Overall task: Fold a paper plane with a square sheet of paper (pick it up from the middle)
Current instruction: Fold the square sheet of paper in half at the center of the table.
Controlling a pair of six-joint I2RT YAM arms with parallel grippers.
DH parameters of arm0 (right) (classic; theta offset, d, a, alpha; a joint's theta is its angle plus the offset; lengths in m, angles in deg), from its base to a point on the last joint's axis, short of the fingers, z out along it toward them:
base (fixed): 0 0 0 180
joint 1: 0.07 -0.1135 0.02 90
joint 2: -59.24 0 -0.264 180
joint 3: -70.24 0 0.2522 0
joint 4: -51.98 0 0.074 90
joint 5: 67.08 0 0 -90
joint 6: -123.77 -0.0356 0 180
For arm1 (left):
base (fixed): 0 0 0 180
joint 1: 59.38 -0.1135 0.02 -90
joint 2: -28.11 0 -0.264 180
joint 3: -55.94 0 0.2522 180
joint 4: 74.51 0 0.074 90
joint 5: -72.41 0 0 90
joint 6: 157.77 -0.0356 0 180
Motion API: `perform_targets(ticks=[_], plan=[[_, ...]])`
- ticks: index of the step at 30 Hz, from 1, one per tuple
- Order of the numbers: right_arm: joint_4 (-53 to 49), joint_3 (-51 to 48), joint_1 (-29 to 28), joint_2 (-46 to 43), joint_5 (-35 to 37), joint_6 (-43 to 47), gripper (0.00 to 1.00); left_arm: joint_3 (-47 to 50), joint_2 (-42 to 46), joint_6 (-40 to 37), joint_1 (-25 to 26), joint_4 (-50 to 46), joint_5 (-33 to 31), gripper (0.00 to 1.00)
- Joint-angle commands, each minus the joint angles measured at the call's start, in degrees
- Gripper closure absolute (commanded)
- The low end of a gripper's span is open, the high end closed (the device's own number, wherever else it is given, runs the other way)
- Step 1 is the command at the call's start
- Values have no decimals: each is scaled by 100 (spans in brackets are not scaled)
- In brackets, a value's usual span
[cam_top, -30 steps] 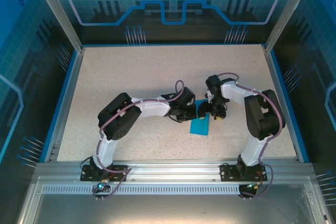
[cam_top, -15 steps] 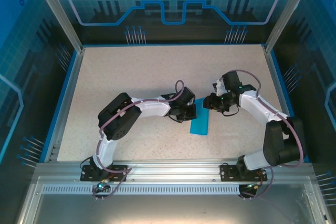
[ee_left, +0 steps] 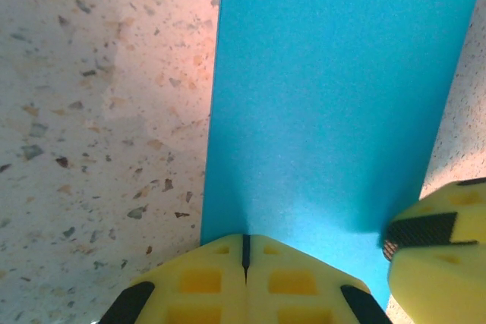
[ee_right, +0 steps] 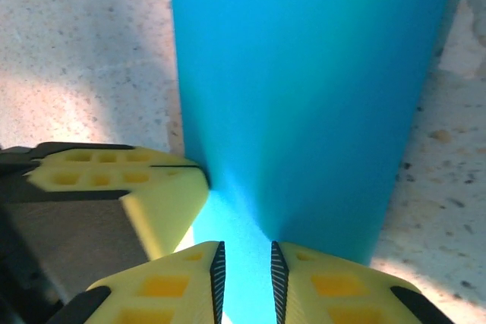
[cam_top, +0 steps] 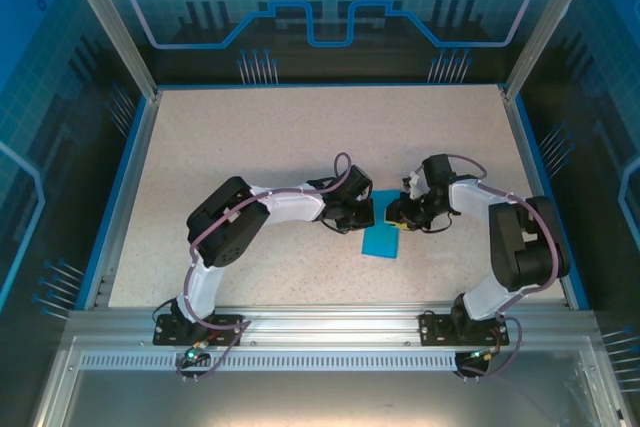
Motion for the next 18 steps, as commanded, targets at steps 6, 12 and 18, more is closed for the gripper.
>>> perform_targets(ticks=[6, 12, 18], plan=[[-30, -144, 116, 279, 140, -11, 71, -71, -270, -73, 58, -445, -5, 100], [-251, 6, 41, 294, 483, -346, 71, -71, -272, -73, 57, -452, 14, 100], [-457, 115, -18, 36, 818, -440, 71, -85, -270, -98, 54, -463, 40, 100]])
